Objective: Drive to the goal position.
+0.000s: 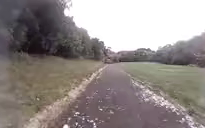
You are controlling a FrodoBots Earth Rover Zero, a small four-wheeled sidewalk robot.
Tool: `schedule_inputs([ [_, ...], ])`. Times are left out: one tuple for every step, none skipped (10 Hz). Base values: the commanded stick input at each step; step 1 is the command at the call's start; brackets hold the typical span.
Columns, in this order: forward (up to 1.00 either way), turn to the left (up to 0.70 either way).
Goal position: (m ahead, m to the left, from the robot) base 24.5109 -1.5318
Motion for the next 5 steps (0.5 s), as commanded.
schedule_inputs([
  [1.0, 0.0],
  [1.0, 0.0],
  [1.0, 0.0],
  [1.0, 0.0],
  [1.0, 0.0],
])
